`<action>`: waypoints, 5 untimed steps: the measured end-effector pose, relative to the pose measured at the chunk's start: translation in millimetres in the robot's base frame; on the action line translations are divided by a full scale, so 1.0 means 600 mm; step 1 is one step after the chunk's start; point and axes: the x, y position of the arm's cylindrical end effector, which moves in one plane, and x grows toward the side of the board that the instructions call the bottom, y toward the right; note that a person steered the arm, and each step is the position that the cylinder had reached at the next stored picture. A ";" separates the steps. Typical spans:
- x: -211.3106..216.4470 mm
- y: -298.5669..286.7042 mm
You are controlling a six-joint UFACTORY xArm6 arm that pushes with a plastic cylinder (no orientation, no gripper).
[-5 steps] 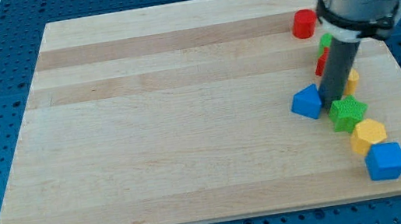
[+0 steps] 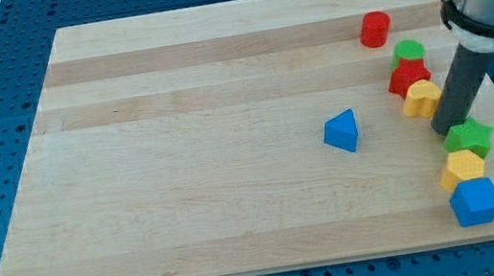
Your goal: Move the yellow heart up a bit
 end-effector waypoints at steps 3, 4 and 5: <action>-0.041 0.004; -0.059 -0.049; -0.059 -0.108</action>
